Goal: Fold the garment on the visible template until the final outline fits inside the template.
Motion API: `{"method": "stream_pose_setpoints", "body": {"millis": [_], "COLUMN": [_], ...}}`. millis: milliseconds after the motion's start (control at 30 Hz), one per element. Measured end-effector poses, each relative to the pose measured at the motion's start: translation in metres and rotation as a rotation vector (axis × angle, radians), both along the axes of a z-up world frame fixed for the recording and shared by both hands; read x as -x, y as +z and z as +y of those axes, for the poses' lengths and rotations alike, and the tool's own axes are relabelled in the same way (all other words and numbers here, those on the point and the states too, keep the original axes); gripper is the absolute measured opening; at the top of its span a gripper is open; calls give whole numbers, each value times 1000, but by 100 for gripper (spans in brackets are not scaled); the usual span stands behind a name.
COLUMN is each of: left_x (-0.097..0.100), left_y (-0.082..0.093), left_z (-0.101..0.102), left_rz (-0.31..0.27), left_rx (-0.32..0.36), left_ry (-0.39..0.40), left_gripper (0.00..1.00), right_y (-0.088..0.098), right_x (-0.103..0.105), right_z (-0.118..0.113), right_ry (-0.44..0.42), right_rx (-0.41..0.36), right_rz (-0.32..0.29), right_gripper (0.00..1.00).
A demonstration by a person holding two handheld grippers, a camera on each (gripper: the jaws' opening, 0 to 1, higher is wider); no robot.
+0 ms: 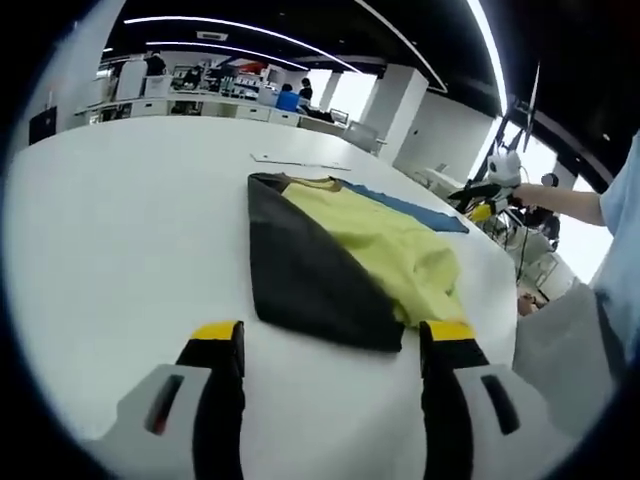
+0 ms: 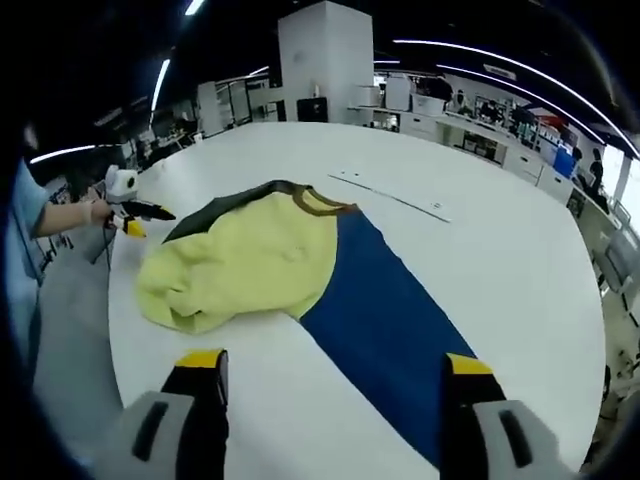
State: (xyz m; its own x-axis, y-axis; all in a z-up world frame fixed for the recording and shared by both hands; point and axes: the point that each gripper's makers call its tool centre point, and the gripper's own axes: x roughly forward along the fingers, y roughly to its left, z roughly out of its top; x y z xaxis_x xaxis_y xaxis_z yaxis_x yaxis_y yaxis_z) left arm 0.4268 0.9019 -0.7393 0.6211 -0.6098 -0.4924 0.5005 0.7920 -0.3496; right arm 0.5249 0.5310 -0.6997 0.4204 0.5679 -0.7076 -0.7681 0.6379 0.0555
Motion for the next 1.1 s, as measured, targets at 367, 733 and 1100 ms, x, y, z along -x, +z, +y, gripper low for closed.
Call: {"method": "stream_pose_setpoints", "body": {"millis": [367,733,1100], "left_x": [6,0,-13], "left_y": [-9,-16,-15], "left_z": [-14,-14,-17], "left_rz": [77,127,146], "left_rx": [44,83,121], "left_ry": [10,91,174], "left_gripper": [58,30,0], "right_y": [-4,-4,-8], "right_x": [3,6,11], "right_z": [11,9,10], "right_ry": [28,24,27], "right_rx": [-24,-40,-33], "right_rz": [13,20,20], "right_gripper": [85,84,82]}}
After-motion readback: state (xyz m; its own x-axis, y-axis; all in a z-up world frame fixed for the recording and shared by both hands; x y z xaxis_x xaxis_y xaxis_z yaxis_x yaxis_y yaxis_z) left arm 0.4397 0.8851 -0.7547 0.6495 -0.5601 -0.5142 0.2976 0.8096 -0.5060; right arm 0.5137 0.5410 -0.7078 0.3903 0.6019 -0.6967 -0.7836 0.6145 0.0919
